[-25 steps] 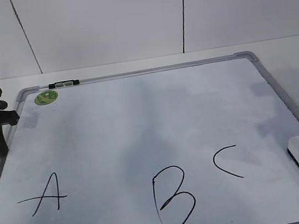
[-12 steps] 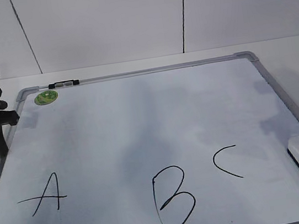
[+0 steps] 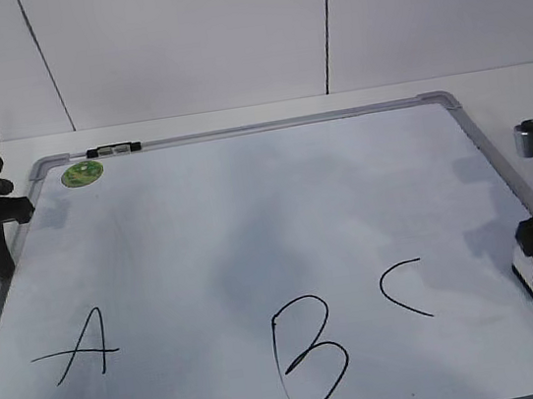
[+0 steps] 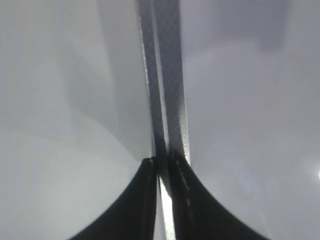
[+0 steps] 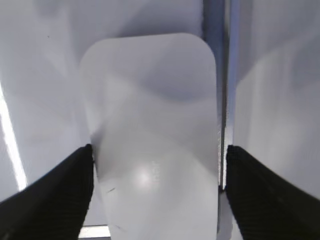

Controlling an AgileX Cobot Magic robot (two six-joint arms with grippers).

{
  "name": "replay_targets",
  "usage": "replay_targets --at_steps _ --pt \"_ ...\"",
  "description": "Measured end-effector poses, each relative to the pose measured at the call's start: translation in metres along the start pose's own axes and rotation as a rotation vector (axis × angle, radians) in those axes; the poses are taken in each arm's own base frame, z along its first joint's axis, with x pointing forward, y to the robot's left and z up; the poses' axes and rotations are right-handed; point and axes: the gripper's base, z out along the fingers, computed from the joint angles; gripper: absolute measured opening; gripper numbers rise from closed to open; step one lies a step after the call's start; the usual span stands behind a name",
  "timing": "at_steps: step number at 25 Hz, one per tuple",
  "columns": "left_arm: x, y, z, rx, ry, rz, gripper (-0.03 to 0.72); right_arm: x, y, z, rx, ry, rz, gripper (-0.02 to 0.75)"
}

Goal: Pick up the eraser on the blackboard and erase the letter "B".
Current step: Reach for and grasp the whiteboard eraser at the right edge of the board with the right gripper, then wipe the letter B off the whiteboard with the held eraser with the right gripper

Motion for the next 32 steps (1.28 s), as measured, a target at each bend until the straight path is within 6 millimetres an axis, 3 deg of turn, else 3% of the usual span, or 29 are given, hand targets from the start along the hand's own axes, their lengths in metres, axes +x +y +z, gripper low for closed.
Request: replay_targets --at_steps 32 --pt "0.0002 0.0000 0.0000 0.000 0.002 0.000 0.052 -0.0044 0.0013 0.0027 -0.010 -0.031 -0.059 0.592"
